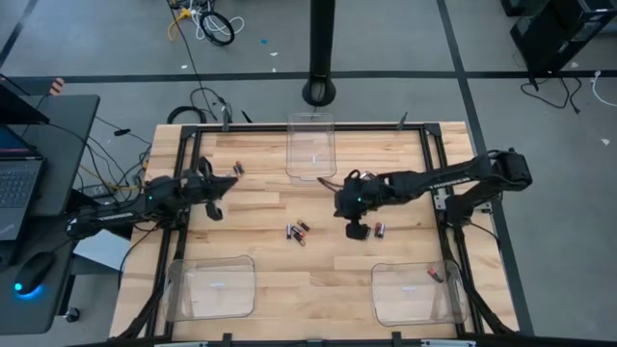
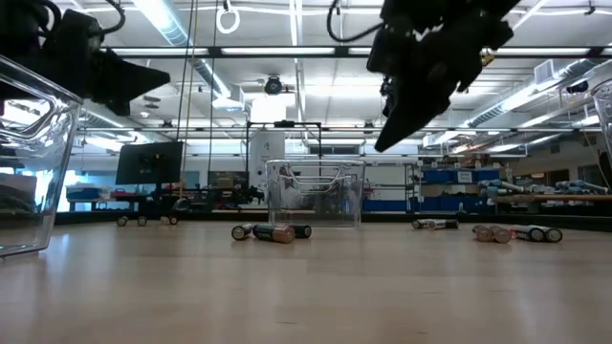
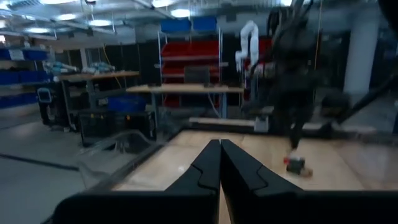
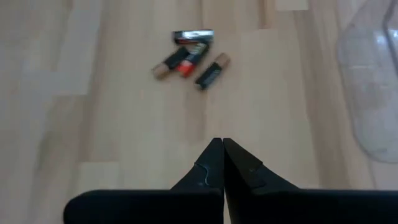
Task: Sort batteries
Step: Put the silver battery into the bottom left transparent bin
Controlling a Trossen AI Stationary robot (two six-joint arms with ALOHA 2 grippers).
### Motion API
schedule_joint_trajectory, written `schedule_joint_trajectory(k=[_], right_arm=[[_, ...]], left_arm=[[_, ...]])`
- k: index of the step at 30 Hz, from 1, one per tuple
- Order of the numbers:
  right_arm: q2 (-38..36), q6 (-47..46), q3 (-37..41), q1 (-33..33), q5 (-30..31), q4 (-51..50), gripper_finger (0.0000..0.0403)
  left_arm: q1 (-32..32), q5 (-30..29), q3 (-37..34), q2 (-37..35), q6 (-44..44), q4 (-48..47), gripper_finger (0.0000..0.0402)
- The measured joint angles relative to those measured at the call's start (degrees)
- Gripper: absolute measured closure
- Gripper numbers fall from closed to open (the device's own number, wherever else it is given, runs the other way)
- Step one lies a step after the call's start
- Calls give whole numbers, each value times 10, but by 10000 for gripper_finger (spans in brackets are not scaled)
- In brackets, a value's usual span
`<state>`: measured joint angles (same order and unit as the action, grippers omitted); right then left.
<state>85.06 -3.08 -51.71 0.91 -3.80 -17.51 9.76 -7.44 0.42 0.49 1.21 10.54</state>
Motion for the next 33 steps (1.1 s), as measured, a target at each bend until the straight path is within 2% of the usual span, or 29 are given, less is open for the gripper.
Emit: schedule_joint_trajectory(k=[7,13,19,28,33], right_arm=[[0,61,34,65,-12,43,397],[-2,79,45,117,-21,47,396],[-25,104,50,142,-20,53,396],[-95,121,50,136,-19,40,396],[-115,126,50,122,-5,25,396]], left_arm=[[0,-1,2,2,-21,63,385],[0,-3,75,71,-77,-35,385],[0,6,195,213,-133,-204,385],[0,-7,420,430,-212,-560,385],[0,-42,482,514,-271,-714,385]])
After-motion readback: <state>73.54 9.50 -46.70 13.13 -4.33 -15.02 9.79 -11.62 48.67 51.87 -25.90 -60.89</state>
